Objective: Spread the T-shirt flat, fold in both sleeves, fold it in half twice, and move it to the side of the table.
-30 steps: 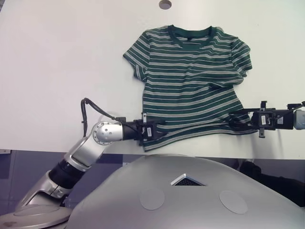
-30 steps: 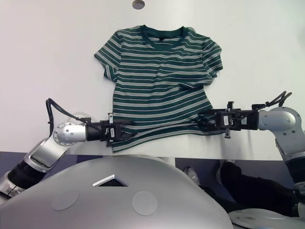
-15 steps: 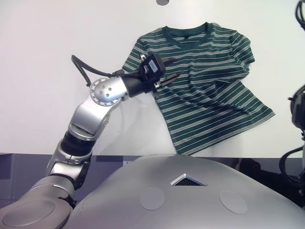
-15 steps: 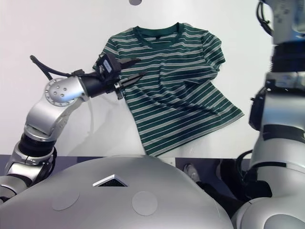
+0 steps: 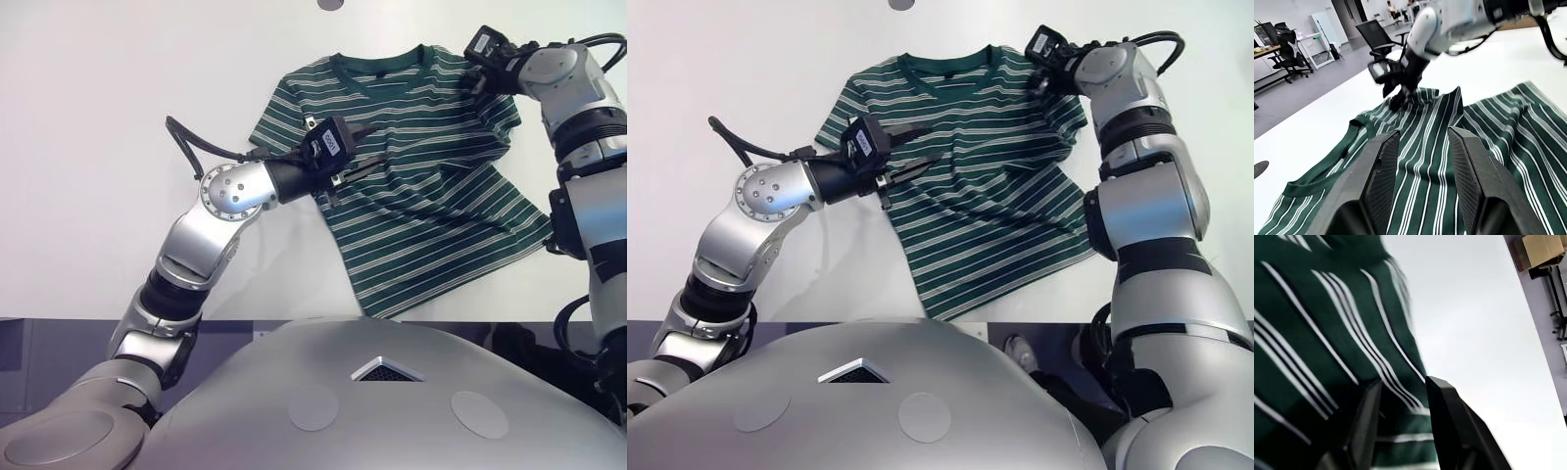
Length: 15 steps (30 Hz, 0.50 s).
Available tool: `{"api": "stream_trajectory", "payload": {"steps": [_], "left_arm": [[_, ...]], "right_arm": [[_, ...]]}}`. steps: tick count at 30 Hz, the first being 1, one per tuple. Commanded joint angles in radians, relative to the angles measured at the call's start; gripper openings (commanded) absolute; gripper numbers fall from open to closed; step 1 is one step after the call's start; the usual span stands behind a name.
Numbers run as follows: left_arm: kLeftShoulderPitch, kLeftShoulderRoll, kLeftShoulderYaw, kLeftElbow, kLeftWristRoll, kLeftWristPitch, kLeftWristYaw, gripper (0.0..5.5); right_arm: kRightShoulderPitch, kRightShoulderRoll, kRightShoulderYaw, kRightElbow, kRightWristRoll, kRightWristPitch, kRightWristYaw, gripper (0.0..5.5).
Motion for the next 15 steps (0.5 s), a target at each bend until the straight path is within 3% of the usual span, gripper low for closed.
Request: {"api": "stream_trajectory", "payload": {"steps": [1,4,6,9,11,15], "left_arm": [[0.002,-0.031,-0.01,-0.013,0.017,-0.003,0.026,1.8],[-0.005,-0.051,-0.014,-0.01,0.016,-0.003,0.028,1.8],[-0.009,-0.068,-0.019,-0.001,0.028,-0.005,0.042,1.8],[-0.006,-0.081,-0.019,0.008,0.064,-0.013,0.079,1.8],[0.0,-0.055,-0.042,0.034,0.112,-0.026,0.077,1.8],[0.038,-0.002,-0.05,0.114,0.21,-0.006,0.116,1.8]], "right_arm": [[-0.004,0.093,0.052,0.066,-0.116,0.063,-0.185,1.67],[-0.032,0.122,0.005,0.086,-0.135,0.084,-0.434,1.67],[-0.092,0.115,-0.003,0.076,-0.178,-0.001,-0.709,1.67],[-0.125,0.117,-0.026,0.062,-0.192,-0.102,-0.83,1.67],[-0.106,0.109,-0.074,0.059,-0.152,-0.149,-0.729,1.67],[0.033,0.008,-0.167,-0.117,0.049,-0.254,-0.062,1.67]]}}
